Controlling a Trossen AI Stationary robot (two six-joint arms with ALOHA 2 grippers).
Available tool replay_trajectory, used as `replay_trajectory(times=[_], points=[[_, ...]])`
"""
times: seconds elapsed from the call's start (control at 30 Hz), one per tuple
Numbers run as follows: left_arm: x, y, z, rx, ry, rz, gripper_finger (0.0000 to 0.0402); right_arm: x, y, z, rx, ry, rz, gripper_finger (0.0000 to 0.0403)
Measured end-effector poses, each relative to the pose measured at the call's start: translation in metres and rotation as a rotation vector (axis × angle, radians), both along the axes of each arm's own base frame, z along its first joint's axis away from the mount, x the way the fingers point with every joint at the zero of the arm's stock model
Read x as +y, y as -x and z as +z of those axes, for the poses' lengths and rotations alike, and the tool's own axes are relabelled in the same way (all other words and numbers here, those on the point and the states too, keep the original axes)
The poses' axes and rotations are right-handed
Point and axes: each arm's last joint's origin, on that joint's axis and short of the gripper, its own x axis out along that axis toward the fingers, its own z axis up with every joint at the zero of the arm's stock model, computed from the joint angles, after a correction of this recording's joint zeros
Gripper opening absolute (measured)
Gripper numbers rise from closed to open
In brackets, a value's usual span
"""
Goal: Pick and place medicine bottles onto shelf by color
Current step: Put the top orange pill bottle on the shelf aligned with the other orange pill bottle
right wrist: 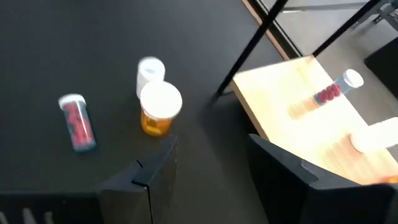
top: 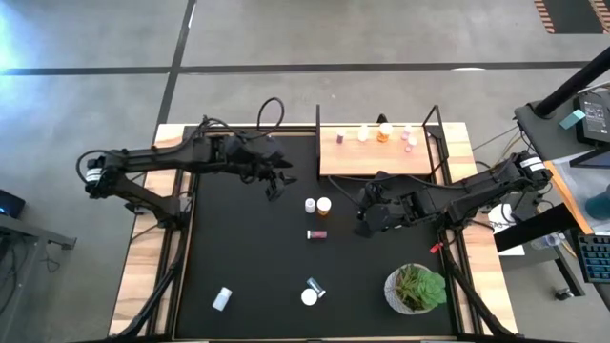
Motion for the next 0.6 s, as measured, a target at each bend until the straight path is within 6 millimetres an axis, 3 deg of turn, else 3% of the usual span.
replay_trajectory(times=[0.4,0.6], points=[[-0.005,0.033,0.018,-0.027,-0.06,-0.037,0.0215,0.007,-0.03,0.015,-0.363,-0.127,-0.03,0.0183],[-0.007,0.049,0.023,-0.003,-0.082,-0.054,0.0215,0.007,-0.031,0.016,-0.385,-0.144,-0.041,0.0183]])
